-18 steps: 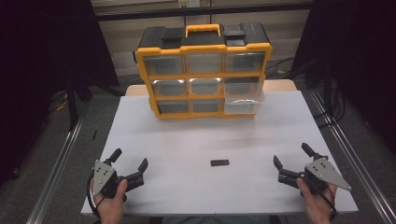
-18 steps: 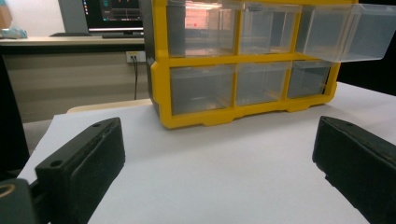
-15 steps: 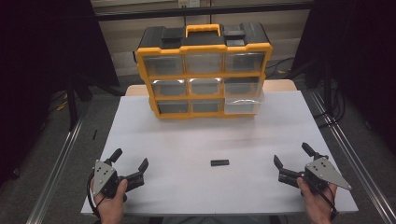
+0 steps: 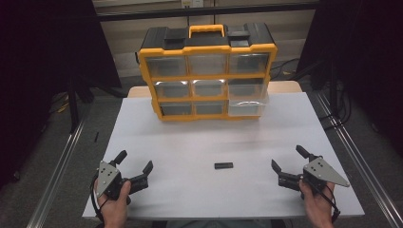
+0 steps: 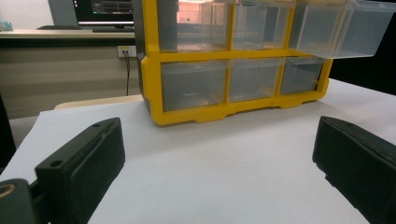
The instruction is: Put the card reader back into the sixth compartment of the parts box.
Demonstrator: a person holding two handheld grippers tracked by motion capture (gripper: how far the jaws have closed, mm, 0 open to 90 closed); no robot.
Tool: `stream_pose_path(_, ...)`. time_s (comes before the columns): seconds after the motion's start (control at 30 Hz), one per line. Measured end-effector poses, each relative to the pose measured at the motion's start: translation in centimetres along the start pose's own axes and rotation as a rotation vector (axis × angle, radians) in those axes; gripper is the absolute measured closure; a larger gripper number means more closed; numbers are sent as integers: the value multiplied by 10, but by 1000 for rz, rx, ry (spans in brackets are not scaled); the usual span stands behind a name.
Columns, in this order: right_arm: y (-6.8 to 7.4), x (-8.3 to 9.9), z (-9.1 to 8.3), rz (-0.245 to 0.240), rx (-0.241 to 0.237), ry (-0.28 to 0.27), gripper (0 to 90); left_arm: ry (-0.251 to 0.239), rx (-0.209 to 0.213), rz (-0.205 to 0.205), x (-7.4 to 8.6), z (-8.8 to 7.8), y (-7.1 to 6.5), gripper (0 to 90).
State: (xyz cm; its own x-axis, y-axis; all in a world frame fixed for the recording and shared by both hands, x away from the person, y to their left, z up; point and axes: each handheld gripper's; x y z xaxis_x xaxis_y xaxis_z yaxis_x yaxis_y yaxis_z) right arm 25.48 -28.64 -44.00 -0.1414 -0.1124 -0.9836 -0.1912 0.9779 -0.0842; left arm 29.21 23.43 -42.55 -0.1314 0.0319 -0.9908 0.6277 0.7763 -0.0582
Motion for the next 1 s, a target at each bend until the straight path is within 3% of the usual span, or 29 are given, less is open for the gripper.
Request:
stream_pose_path(0.23, 0, 1, 2, 6, -40, 8, 21, 6, 0, 0, 0, 1, -1, 25)
stream_pose_path(0.27, 0, 2, 4, 11, -71, 26, 21, 12, 6, 7, 0, 1, 0, 25)
stream_pose_path(0.4, 3, 2, 6, 3, -91, 31, 21, 7, 24, 13, 0, 1, 1, 25)
stream_pose_path(0.53, 6, 1, 10, 13, -116, 42, 21, 18, 27, -2, 1, 0, 1, 23)
stream_pose_path(0.6, 8, 0, 14, 2, -122, 46, 21, 7, 44, -16, 0, 1, 2, 23)
stream_pose_path(0.7, 11, -3, 16, -35, -85, 41, 25, -4, 48, -3, 0, 1, 1, 23)
stream_pose_path(0.8, 10, -8, 16, -36, -87, 27, 24, 3, 47, 3, 0, 1, 1, 23)
stream_pose_path(0.87, 12, -9, 18, -27, -114, 35, 18, -1, 35, 48, -2, 0, -1, 23)
stream_pose_path(0.9, 12, -9, 18, -27, -114, 35, 18, -1, 35, 48, -2, 0, -1, 23)
stream_pose_path(0.93, 18, -9, 21, -25, -155, 42, 17, -11, 46, 55, -4, -1, -3, 23)
stream_pose_path(1.0, 24, -11, 24, -37, -194, 36, 13, -14, 47, 37, -4, -1, -3, 23)
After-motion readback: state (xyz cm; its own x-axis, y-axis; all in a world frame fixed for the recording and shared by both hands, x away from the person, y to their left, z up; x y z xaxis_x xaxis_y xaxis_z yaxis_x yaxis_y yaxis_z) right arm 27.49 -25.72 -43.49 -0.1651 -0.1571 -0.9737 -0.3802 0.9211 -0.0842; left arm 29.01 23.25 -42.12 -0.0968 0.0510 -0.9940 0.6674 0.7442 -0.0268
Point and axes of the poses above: each handheld gripper's, and its own axes: z roughly forward along the jaws, x roughly out of its underside, y roughly to its left, and after that the axes turned 10 degrees about x, right-handed
